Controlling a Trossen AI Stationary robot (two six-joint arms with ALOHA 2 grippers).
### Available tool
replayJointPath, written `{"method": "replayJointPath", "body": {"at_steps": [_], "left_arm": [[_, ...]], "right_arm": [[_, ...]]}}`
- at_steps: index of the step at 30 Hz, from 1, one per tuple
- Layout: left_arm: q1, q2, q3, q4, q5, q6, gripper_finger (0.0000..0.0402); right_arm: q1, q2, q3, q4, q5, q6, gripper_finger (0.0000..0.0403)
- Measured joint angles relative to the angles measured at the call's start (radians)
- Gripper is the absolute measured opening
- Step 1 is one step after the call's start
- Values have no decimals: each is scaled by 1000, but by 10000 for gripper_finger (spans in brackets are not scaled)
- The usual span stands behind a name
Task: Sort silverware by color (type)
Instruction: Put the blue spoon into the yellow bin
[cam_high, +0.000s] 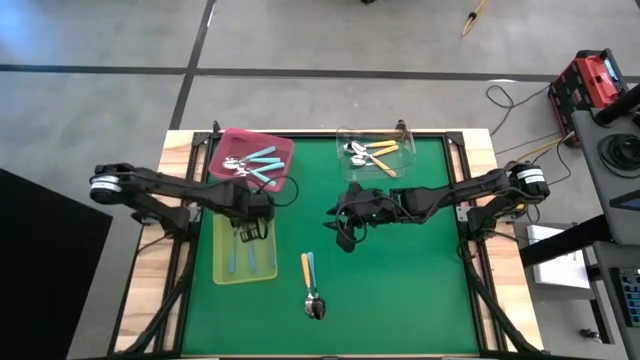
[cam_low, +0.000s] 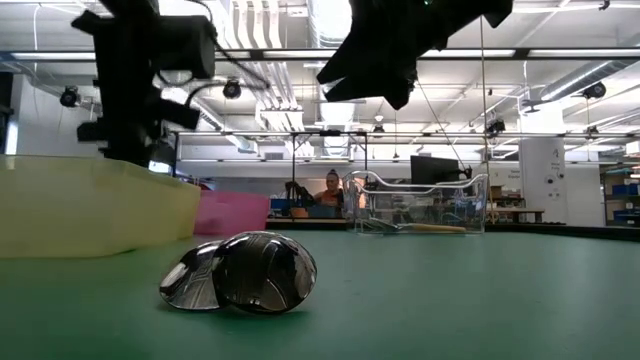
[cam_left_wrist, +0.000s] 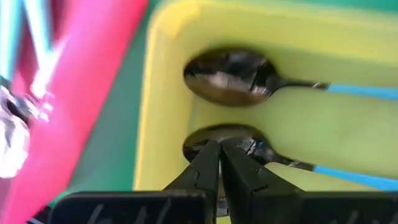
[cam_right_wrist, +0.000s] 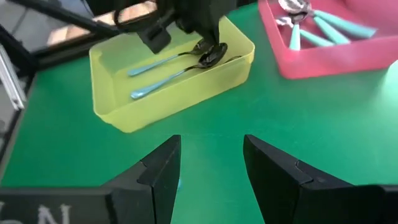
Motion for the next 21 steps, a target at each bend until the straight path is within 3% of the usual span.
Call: {"method": "replayJointPath", "body": {"at_steps": [7, 15, 21], "left_arm": [[-26, -197, 53, 76, 0, 89, 0], [-95, -423, 2, 386, 1, 198, 0], [-134, -510, -75, 669, 36, 296, 0]], "right_arm": [[28, 0, 0, 18, 0, 167, 166], [77, 0, 6, 65, 0, 245, 157], [92, 63, 91, 47, -2, 258, 142]]}}
